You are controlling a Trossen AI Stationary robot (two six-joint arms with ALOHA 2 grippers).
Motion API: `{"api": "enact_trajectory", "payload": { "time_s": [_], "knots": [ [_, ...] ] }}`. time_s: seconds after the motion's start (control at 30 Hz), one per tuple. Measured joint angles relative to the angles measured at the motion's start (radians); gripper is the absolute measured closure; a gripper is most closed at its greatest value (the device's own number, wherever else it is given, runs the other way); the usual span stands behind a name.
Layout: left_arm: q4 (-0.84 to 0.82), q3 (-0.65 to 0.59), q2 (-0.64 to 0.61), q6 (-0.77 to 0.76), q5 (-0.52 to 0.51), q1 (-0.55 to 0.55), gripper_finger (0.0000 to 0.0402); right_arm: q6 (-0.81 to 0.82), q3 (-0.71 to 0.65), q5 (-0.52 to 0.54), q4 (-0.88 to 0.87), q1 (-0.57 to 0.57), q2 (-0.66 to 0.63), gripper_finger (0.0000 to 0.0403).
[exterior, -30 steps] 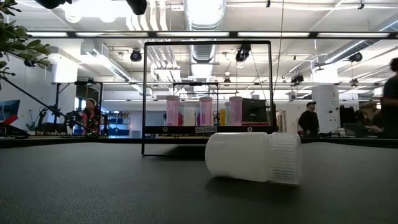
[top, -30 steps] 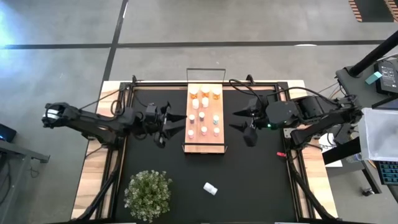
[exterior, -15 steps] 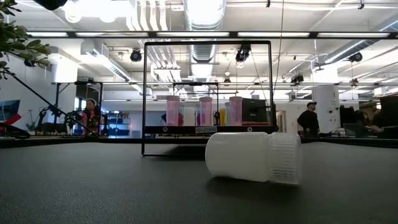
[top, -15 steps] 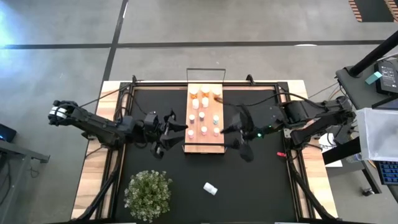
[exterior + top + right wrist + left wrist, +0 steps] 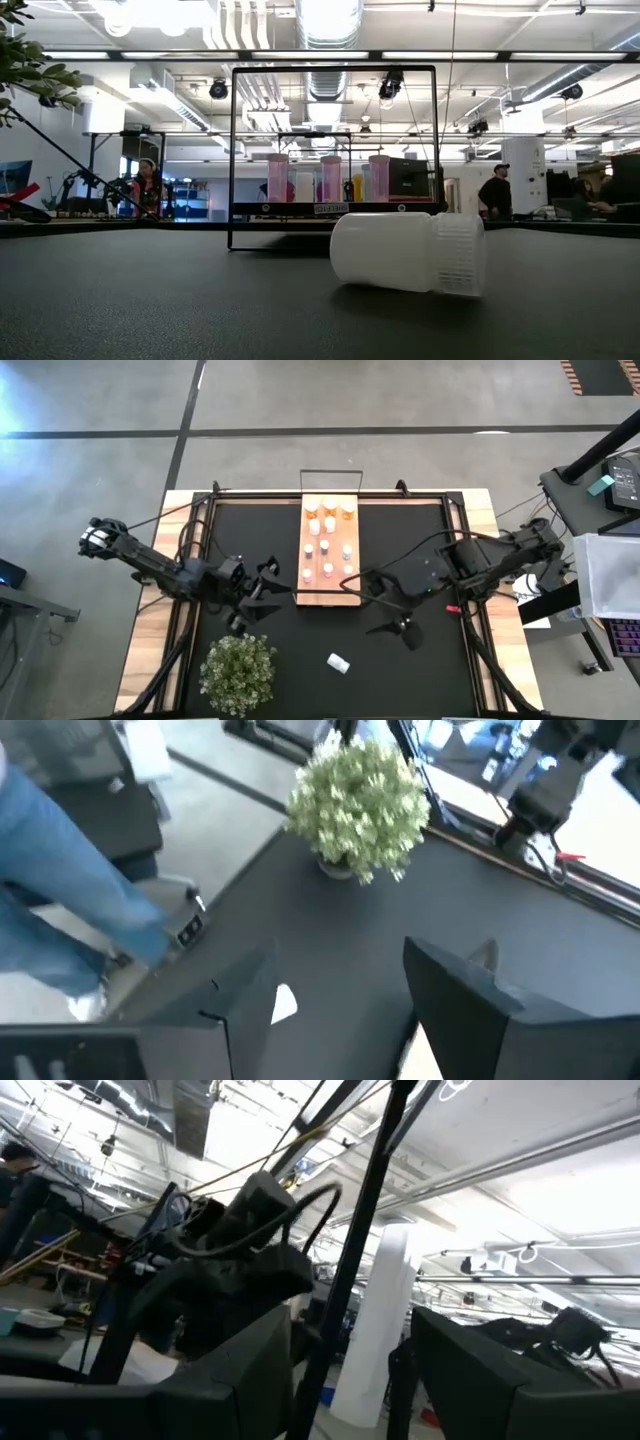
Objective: Pick and place medicine bottles onto shelf by color
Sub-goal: Put the white pill bottle on the shelf aligned with the other white pill bottle
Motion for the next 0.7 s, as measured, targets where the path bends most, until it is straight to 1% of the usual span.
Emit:
{"api": "enact_trajectory", "payload": {
  "time_s": [0.13,0.2,0.3,0.4,0.47,0.53,0.6,0.63,0.7],
  "knots": [
    [-0.001,0.01,-0.001,0.0,-0.003,-0.004,0.021,-0.006,0.0,0.048,-0.065,0.03,-0.005,0.0208],
    [-0.006,0.012,-0.005,0.001,-0.004,-0.004,0.021,0.09,0.0,0.08,-0.09,0.049,-0.007,0.0213],
    [-0.006,0.015,-0.021,0.043,-0.004,-0.001,0.021,0.292,-0.002,0.145,-0.117,0.087,-0.008,0.022],
    [-0.019,0.014,-0.063,0.154,-0.005,0.009,0.021,0.488,-0.004,0.245,-0.132,0.126,0.0,0.0226],
    [-0.05,0.016,-0.103,0.215,-0.005,0.02,0.021,0.682,-0.005,0.306,-0.142,0.145,0.01,0.0228],
    [-0.109,0.021,-0.16,0.247,-0.005,0.037,0.021,0.92,-0.006,0.358,-0.152,0.145,0.024,0.0229],
    [-0.185,0.032,-0.22,0.256,-0.006,0.058,0.021,1.118,-0.01,0.414,-0.156,0.143,0.048,0.0229],
    [-0.23,0.036,-0.252,0.256,-0.006,0.07,0.021,1.19,-0.012,0.436,-0.155,0.142,0.064,0.0229],
    [-0.32,0.047,-0.309,0.243,-0.005,0.094,0.021,1.303,-0.013,0.448,-0.154,0.143,0.109,0.0229]
  ]
}}
